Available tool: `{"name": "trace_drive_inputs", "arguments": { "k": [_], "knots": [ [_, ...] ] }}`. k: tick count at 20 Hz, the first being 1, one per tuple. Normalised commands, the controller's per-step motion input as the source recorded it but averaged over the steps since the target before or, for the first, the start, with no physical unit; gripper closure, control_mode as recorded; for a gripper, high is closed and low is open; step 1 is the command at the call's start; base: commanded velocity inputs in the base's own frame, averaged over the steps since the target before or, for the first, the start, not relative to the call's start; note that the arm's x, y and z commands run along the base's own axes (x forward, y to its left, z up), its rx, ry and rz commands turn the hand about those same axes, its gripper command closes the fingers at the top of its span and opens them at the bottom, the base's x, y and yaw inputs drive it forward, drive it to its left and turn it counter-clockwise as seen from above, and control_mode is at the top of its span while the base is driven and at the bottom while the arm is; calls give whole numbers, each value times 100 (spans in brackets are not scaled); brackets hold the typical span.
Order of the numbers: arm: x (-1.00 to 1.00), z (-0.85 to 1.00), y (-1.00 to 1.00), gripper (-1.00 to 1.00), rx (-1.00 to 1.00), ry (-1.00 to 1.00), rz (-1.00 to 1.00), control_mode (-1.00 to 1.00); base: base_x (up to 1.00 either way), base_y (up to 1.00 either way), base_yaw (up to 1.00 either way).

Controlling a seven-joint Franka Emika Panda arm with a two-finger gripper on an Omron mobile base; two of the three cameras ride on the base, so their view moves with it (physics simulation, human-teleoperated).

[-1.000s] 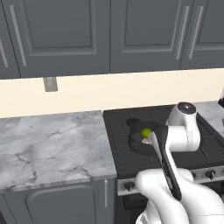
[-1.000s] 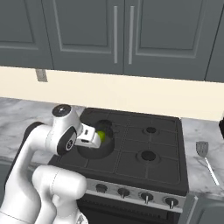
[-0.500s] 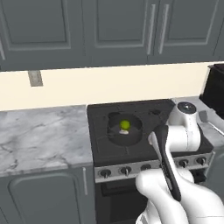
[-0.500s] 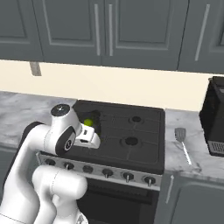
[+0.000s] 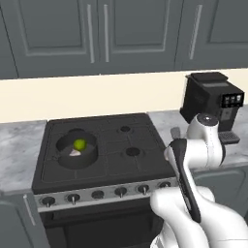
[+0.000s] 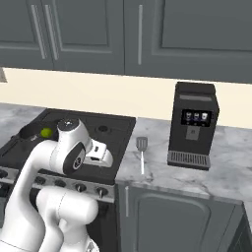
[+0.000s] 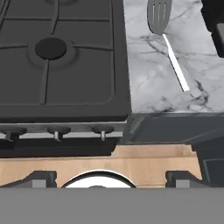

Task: Put the garlic and lime in the pot. Retrieve the spatula and lightly stir the vegetables in the pot.

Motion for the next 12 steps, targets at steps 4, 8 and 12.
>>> {"name": "trace_drive_inputs", "arguments": {
  "k": [4, 8, 12],
  "knots": [
    [0, 0, 0, -100, 0, 0, 0, 100, 63, -48, -5],
    [0, 0, 0, -100, 0, 0, 0, 100, 42, 0, -4],
    [0, 0, 0, -100, 0, 0, 0, 100, 31, 0, -1]
  ]
}}
